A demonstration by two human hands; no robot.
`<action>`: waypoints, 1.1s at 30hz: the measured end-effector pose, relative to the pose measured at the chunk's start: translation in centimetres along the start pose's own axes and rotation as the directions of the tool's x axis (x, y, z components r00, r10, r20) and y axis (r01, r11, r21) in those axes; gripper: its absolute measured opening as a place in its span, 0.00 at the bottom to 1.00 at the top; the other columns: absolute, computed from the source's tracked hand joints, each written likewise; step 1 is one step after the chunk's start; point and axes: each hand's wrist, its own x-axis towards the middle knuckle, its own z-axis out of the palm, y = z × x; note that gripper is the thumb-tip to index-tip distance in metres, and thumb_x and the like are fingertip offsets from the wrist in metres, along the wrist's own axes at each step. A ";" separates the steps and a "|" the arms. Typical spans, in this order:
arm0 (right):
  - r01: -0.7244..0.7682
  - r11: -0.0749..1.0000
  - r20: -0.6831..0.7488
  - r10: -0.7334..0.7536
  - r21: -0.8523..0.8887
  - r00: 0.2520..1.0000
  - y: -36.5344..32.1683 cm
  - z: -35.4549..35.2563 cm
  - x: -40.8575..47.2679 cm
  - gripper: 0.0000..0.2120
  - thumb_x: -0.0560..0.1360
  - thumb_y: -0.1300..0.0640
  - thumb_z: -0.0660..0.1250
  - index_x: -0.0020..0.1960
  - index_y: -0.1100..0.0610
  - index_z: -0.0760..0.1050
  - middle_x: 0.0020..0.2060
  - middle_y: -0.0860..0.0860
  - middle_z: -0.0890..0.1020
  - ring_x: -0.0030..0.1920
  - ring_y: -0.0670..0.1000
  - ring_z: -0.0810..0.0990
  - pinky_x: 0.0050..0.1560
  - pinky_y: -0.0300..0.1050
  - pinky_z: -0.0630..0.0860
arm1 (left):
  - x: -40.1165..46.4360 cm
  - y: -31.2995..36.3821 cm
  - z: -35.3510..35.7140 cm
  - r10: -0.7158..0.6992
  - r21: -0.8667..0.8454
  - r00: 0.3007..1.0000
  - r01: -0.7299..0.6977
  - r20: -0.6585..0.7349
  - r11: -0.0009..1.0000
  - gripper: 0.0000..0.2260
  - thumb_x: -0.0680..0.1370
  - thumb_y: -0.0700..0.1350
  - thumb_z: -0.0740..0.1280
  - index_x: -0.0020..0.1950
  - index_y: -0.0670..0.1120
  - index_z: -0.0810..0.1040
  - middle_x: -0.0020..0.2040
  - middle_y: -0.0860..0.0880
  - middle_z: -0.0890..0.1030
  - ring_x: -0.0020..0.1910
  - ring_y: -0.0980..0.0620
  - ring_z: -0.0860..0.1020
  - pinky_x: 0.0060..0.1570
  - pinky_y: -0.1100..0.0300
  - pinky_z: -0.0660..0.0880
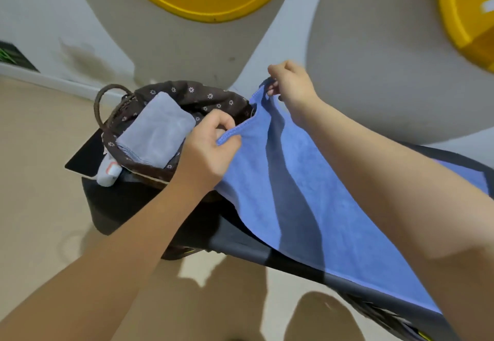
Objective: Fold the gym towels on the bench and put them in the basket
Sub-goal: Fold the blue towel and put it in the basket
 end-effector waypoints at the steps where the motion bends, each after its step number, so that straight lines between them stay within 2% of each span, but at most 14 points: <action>1: 0.029 0.998 0.000 -0.029 -0.061 1.000 -0.2 0.1 0.0 0.13 0.75 0.56 0.60 0.34 0.54 0.61 0.30 0.49 0.71 0.33 0.49 0.74 0.36 0.41 0.69 | 0.1 0.5 0.1 0.000 0.012 1.000 0.000 0.028 1.000 0.13 0.74 0.33 0.61 0.34 0.49 0.66 0.22 0.53 0.62 0.25 0.55 0.59 0.26 0.66 0.58; 3: 0.064 0.975 -0.046 -0.076 -0.215 0.996 0.0 -0.9 -0.2 0.14 0.74 0.55 0.63 0.33 0.53 0.61 0.32 0.49 0.74 0.39 0.52 0.78 0.43 0.46 0.73 | -0.3 1.4 1.4 0.023 0.062 0.988 -0.033 0.154 0.998 0.13 0.74 0.34 0.62 0.35 0.50 0.66 0.20 0.53 0.63 0.24 0.56 0.59 0.24 0.68 0.59; 5: 0.045 0.944 -0.103 -0.083 -0.328 0.991 0.8 -2.8 -0.3 0.12 0.72 0.59 0.62 0.33 0.52 0.62 0.34 0.51 0.77 0.44 0.56 0.80 0.49 0.51 0.75 | -0.9 1.8 3.4 0.038 0.064 0.958 -0.058 0.283 0.996 0.13 0.74 0.35 0.63 0.35 0.51 0.66 0.20 0.54 0.64 0.23 0.56 0.60 0.24 0.68 0.59; 8: -0.036 0.940 -0.153 -0.017 -0.339 0.988 3.3 -7.0 -0.7 0.11 0.70 0.67 0.57 0.35 0.52 0.66 0.33 0.48 0.73 0.42 0.55 0.76 0.46 0.49 0.75 | -1.8 1.5 7.1 0.043 0.027 0.902 -0.061 0.430 0.998 0.13 0.75 0.37 0.64 0.36 0.53 0.66 0.21 0.54 0.65 0.24 0.57 0.61 0.27 0.65 0.61; 10: -0.085 0.952 -0.176 0.033 -0.293 0.984 5.5 -10.1 -1.5 0.12 0.70 0.69 0.54 0.42 0.54 0.70 0.35 0.48 0.73 0.40 0.53 0.74 0.40 0.48 0.76 | -2.3 1.4 9.7 0.036 -0.006 0.866 -0.038 0.499 0.999 0.12 0.75 0.39 0.64 0.37 0.53 0.67 0.23 0.54 0.64 0.24 0.57 0.60 0.27 0.66 0.60; 13: -0.145 0.951 -0.237 0.080 -0.272 0.968 8.6 -15.2 -3.3 0.18 0.71 0.71 0.54 0.53 0.56 0.75 0.37 0.47 0.74 0.35 0.46 0.72 0.33 0.37 0.71 | -3.5 2.3 13.9 0.000 -0.041 0.825 0.028 0.566 0.999 0.10 0.76 0.39 0.64 0.37 0.50 0.68 0.24 0.54 0.64 0.24 0.57 0.60 0.24 0.69 0.60; 15: -0.179 0.951 -0.273 0.107 -0.253 0.956 10.0 -18.6 -4.2 0.19 0.72 0.71 0.56 0.57 0.58 0.76 0.40 0.46 0.76 0.38 0.45 0.73 0.36 0.35 0.70 | -4.2 3.0 16.8 -0.017 -0.037 0.815 0.047 0.579 0.998 0.09 0.76 0.39 0.63 0.37 0.49 0.68 0.22 0.55 0.64 0.23 0.57 0.60 0.22 0.70 0.59; 17: -0.206 0.952 -0.275 0.140 -0.227 0.951 11.1 -21.9 -4.9 0.17 0.74 0.69 0.59 0.60 0.59 0.75 0.47 0.49 0.77 0.45 0.49 0.75 0.43 0.39 0.74 | -4.7 3.6 19.7 -0.039 -0.024 0.814 0.065 0.580 0.998 0.08 0.75 0.39 0.62 0.37 0.48 0.68 0.21 0.55 0.64 0.23 0.57 0.60 0.22 0.69 0.59; 20: -0.238 0.936 -0.226 0.180 -0.260 0.957 13.0 -26.3 -5.5 0.18 0.74 0.69 0.60 0.63 0.59 0.74 0.52 0.53 0.77 0.46 0.53 0.76 0.45 0.45 0.75 | -5.5 4.6 24.0 -0.084 -0.001 0.794 0.106 0.602 0.994 0.07 0.75 0.39 0.62 0.38 0.47 0.69 0.22 0.55 0.64 0.23 0.57 0.61 0.23 0.69 0.59; 24: -0.299 0.938 -0.227 0.258 -0.175 0.939 15.1 -30.6 -6.4 0.22 0.75 0.73 0.56 0.66 0.60 0.70 0.52 0.53 0.75 0.35 0.47 0.74 0.30 0.33 0.71 | -6.9 6.0 29.0 -0.112 0.025 0.758 0.125 0.642 0.992 0.05 0.75 0.40 0.61 0.39 0.46 0.70 0.25 0.54 0.65 0.22 0.57 0.61 0.22 0.70 0.61; 27: -0.324 0.945 -0.212 0.306 -0.054 0.928 16.2 -32.9 -7.0 0.25 0.75 0.76 0.51 0.68 0.61 0.67 0.56 0.50 0.73 0.29 0.45 0.76 0.23 0.30 0.69 | -8.1 7.3 31.9 -0.122 0.044 0.726 0.126 0.677 0.991 0.05 0.75 0.40 0.61 0.40 0.46 0.70 0.25 0.53 0.66 0.21 0.57 0.62 0.21 0.71 0.61; 29: -0.310 0.948 -0.209 0.290 -0.071 0.934 17.1 -34.2 -6.9 0.26 0.74 0.75 0.52 0.69 0.59 0.67 0.59 0.50 0.74 0.38 0.47 0.78 0.30 0.31 0.71 | -8.7 7.9 33.5 -0.103 0.049 0.714 0.096 0.693 0.994 0.04 0.75 0.40 0.61 0.40 0.46 0.70 0.24 0.54 0.65 0.22 0.57 0.62 0.24 0.68 0.61; 31: -0.303 0.933 -0.259 0.249 -0.196 0.933 18.1 -35.2 -6.8 0.27 0.73 0.73 0.53 0.69 0.56 0.68 0.62 0.51 0.75 0.53 0.51 0.77 0.43 0.35 0.74 | -8.9 8.0 35.0 -0.086 0.068 0.704 0.054 0.705 0.996 0.03 0.74 0.41 0.61 0.40 0.46 0.70 0.23 0.53 0.66 0.24 0.56 0.63 0.27 0.63 0.63; 33: -0.311 0.891 -0.326 0.202 -0.330 0.924 19.0 -36.0 -6.8 0.27 0.71 0.72 0.54 0.68 0.56 0.70 0.63 0.53 0.76 0.62 0.52 0.74 0.58 0.41 0.73 | -9.1 7.7 36.1 -0.125 0.124 0.648 0.048 0.751 0.991 0.02 0.75 0.43 0.62 0.43 0.46 0.72 0.25 0.53 0.68 0.25 0.55 0.65 0.29 0.60 0.65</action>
